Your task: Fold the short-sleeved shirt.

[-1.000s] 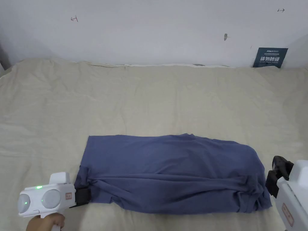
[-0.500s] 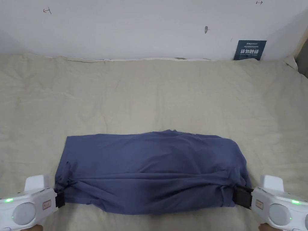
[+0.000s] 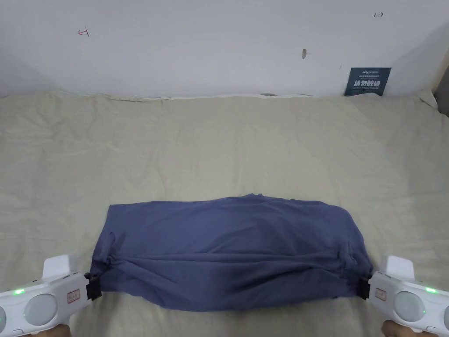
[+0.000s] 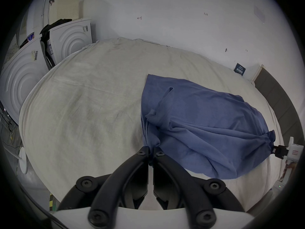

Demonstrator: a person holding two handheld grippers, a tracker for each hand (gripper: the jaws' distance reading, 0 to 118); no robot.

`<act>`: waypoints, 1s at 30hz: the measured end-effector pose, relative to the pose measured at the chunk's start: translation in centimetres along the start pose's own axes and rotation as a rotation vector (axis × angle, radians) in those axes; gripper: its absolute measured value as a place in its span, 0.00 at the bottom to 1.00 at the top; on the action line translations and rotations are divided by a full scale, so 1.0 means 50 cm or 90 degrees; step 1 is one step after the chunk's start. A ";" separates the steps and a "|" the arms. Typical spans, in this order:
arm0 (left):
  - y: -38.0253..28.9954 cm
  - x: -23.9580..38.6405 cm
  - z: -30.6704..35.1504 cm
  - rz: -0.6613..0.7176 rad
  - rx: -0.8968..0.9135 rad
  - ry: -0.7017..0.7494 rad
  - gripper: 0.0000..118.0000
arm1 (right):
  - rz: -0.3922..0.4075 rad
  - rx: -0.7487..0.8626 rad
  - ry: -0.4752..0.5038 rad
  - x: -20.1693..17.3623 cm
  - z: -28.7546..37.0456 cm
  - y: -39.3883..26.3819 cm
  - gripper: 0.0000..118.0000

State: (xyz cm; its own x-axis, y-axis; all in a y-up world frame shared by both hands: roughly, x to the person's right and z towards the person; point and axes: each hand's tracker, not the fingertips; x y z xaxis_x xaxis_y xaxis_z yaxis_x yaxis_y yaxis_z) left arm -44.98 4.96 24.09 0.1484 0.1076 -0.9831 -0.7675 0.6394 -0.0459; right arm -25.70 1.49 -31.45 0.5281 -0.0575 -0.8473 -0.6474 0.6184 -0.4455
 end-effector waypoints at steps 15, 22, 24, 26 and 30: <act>-0.172 -0.088 0.095 0.054 -0.049 0.008 0.04 | -0.032 -0.048 0.002 0.071 0.128 -0.214 0.04; -0.216 -0.086 0.087 0.066 -0.080 0.043 0.19 | -0.048 -0.064 -0.003 0.073 0.113 -0.234 0.15; -0.204 -0.077 0.097 0.072 -0.089 0.059 0.57 | -0.048 -0.053 -0.015 0.069 0.134 -0.214 0.44; -0.186 -0.068 0.123 0.090 -0.068 0.051 0.87 | -0.036 -0.005 -0.022 0.061 0.171 -0.182 0.67; -0.123 -0.018 0.236 0.099 0.092 -0.029 0.95 | -0.010 0.129 0.035 0.016 0.288 -0.091 0.76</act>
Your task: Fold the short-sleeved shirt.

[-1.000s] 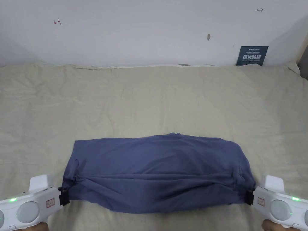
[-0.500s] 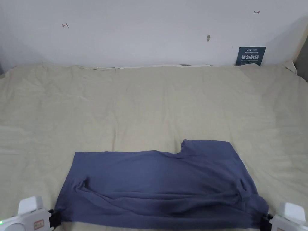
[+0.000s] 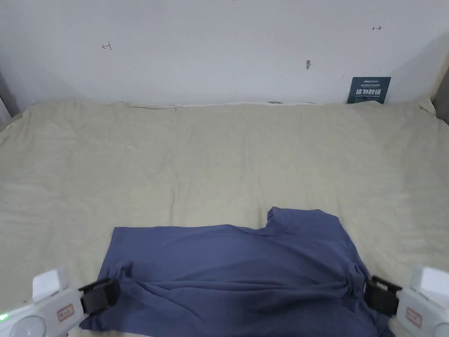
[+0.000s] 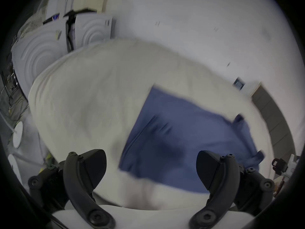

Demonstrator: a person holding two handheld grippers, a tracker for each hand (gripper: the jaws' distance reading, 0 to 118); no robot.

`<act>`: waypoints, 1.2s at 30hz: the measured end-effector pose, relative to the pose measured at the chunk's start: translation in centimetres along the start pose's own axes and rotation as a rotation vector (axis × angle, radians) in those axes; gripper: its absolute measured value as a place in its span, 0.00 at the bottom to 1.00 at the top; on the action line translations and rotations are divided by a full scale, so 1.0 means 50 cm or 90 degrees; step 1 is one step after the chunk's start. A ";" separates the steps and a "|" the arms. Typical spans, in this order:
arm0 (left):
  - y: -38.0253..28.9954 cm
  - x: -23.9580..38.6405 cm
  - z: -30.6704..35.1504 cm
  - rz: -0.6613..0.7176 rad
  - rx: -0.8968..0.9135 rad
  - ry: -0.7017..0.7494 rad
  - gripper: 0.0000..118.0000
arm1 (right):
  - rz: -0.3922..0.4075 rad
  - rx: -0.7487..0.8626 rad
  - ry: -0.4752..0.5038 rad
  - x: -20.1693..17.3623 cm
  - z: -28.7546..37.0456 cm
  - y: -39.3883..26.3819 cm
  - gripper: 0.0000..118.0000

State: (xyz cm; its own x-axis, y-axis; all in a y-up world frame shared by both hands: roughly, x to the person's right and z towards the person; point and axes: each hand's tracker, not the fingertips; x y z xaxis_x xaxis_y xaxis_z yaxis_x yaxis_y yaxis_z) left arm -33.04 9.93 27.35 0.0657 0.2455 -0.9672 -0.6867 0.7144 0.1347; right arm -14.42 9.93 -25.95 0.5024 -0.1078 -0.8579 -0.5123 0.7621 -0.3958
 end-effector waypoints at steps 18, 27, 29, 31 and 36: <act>0.084 0.273 0.178 -0.201 0.447 -0.041 0.01 | 0.124 0.372 0.016 -0.215 0.250 0.124 0.01; 0.090 0.263 0.154 -0.216 0.397 -0.051 0.00 | 0.134 0.381 0.038 -0.215 0.236 0.132 0.01; 0.102 0.259 0.137 -0.218 0.370 -0.050 0.00 | 0.136 0.378 0.036 -0.219 0.228 0.137 0.01; 0.116 0.252 0.112 -0.230 0.329 -0.052 0.00 | 0.140 0.373 0.031 -0.219 0.212 0.142 0.01; 0.169 0.207 0.002 -0.202 0.234 -0.076 0.00 | 0.145 0.354 0.031 -0.227 0.168 0.157 0.01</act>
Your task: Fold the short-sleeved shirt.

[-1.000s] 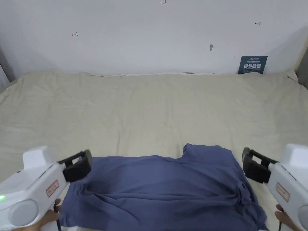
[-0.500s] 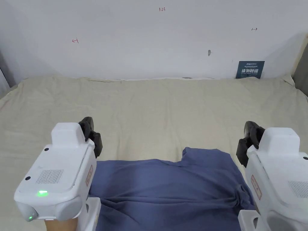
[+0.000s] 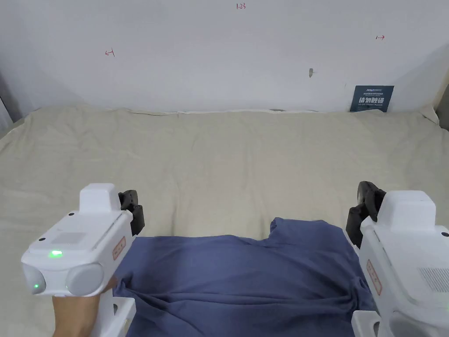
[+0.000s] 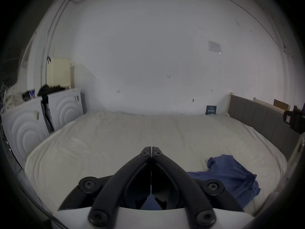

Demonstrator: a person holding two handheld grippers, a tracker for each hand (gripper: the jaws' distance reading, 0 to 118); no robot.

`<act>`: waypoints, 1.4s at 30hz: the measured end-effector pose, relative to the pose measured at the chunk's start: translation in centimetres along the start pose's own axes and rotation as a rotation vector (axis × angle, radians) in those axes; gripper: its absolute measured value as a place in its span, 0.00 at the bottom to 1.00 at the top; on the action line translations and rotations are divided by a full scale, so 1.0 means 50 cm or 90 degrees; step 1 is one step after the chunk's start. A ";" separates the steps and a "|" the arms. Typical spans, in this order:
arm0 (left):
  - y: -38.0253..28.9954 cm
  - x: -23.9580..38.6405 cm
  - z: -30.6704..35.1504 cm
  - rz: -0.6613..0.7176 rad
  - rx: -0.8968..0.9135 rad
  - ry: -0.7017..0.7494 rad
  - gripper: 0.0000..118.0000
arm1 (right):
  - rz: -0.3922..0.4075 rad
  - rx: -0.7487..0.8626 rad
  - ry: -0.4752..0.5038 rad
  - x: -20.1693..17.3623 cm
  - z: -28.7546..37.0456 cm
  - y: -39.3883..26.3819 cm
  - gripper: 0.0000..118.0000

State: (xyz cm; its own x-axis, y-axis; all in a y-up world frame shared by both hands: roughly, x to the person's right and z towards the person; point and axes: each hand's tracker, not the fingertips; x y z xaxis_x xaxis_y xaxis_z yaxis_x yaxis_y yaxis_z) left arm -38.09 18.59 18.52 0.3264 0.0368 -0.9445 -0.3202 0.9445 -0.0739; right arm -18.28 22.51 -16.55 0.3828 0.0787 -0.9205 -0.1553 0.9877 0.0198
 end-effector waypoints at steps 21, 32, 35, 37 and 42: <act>-0.137 -0.206 -0.447 0.113 -0.370 0.053 0.89 | 0.020 -0.152 -0.009 -0.009 -0.233 -0.102 0.01; -0.185 -0.152 -0.456 0.052 -0.413 0.029 0.04 | -0.004 -0.237 -0.010 0.021 -0.313 -0.170 0.03; -0.166 -0.137 -0.432 0.017 -0.380 0.031 0.03 | -0.022 -0.298 -0.015 0.058 -0.374 -0.195 0.22; -0.148 -0.143 -0.411 0.017 -0.346 0.023 0.03 | -0.020 -0.344 -0.024 0.083 -0.421 -0.214 0.54; -0.099 -0.151 -0.353 0.021 -0.292 -0.011 0.03 | -0.047 -0.446 -0.030 0.122 -0.546 -0.277 0.94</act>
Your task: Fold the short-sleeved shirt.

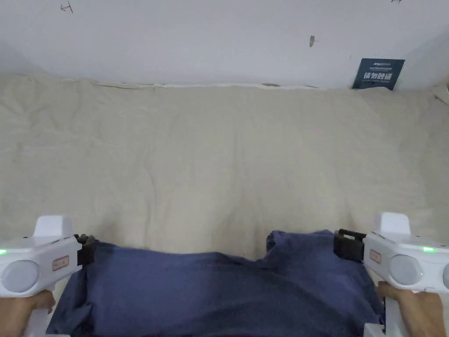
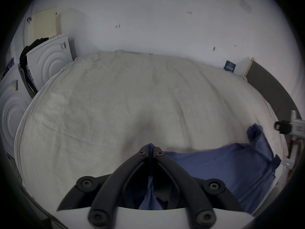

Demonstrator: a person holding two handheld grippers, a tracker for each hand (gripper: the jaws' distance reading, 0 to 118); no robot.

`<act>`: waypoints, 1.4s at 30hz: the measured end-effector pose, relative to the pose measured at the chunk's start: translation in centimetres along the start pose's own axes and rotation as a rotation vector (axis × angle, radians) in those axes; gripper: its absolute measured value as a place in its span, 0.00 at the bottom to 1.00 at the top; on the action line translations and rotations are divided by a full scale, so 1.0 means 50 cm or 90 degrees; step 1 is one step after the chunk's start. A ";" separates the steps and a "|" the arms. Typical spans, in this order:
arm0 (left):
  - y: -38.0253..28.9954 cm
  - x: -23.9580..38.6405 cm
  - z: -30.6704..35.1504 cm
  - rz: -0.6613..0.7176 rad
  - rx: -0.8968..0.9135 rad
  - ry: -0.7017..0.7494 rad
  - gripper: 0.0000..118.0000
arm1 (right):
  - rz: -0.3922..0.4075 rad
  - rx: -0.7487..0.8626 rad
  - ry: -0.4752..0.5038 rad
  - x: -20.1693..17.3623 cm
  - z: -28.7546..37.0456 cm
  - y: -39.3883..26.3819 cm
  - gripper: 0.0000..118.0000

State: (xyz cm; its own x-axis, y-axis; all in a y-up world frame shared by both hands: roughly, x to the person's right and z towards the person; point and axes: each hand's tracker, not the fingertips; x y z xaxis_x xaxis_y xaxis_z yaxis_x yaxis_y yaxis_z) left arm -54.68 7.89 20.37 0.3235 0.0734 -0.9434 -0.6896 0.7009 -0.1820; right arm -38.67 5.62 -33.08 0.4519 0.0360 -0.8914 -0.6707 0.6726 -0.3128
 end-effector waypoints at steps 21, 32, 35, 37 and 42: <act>-0.029 -0.008 0.096 0.043 0.046 0.020 0.03 | 0.070 0.074 0.058 -0.014 0.167 -0.017 0.01; -0.143 -0.040 0.216 0.070 0.031 0.023 0.03 | 0.008 0.094 0.131 0.057 0.400 -0.184 0.01; -0.201 -0.056 0.223 0.076 0.001 0.024 0.03 | -0.004 0.069 0.124 0.065 0.409 -0.257 0.01; -0.240 -0.060 0.223 0.083 -0.022 0.027 0.03 | -0.020 0.043 0.117 0.085 0.382 -0.294 0.01; -0.328 -0.054 0.219 0.093 -0.064 0.044 0.03 | -0.044 -0.015 0.076 0.103 0.329 -0.380 0.01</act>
State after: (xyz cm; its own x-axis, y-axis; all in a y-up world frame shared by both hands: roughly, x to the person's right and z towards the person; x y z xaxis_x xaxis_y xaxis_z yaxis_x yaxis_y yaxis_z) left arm -37.15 3.95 28.91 0.1716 0.1178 -0.9781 -0.7881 0.6122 -0.0645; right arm -13.92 5.20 -26.33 0.4252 -0.0986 -0.8997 -0.6545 0.6531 -0.3808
